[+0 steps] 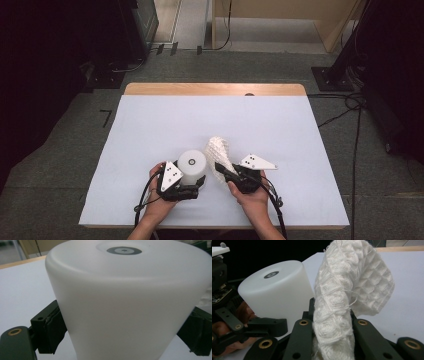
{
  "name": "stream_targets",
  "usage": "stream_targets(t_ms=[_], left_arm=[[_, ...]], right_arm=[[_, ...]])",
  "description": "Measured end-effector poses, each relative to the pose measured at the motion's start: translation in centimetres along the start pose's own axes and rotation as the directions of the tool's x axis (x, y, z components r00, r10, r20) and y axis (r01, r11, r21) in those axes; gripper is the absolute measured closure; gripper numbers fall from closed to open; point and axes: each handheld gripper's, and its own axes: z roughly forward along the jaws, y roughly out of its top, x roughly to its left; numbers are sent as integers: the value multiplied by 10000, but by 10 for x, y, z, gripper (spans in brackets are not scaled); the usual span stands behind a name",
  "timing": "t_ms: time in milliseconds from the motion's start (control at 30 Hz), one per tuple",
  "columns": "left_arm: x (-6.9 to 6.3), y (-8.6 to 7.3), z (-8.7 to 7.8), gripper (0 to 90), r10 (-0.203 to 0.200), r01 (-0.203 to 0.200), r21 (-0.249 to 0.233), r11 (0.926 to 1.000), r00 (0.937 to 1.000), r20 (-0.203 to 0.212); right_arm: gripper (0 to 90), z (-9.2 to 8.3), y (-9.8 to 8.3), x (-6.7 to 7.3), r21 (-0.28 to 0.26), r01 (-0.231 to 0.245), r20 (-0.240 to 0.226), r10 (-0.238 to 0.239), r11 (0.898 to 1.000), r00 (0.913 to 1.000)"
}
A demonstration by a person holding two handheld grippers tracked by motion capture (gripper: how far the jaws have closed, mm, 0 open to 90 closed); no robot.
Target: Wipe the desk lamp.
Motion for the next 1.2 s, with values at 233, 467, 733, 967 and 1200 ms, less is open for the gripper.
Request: stream_targets(t_ms=[233,467,733,967,1200], left_arm=[[-20,7,-1,57,-486,467,-186,9987,9912,-1229],[-24,9,0,88,-375,384,30,9993,9869,-1568],[-8,18,-17,89,-399,496,-1057,9932,9949,922],[-5,14,-12,89,-203,235,-451,9987,9974,697],[-6,11,-8,89,-162,180,-281,9994,9977,655]], right_arm=[[780,-1,0,-3,19,-52,183,51,10000,9998],[780,3,-4,-1,179,17,201,-20,9998,9998],[780,5,-5,-1,222,90,0,-90,9997,10000],[781,6,-4,11,122,405,-620,-396,9991,9973],[781,-11,12,20,-884,560,-1097,-656,9945,9918]])
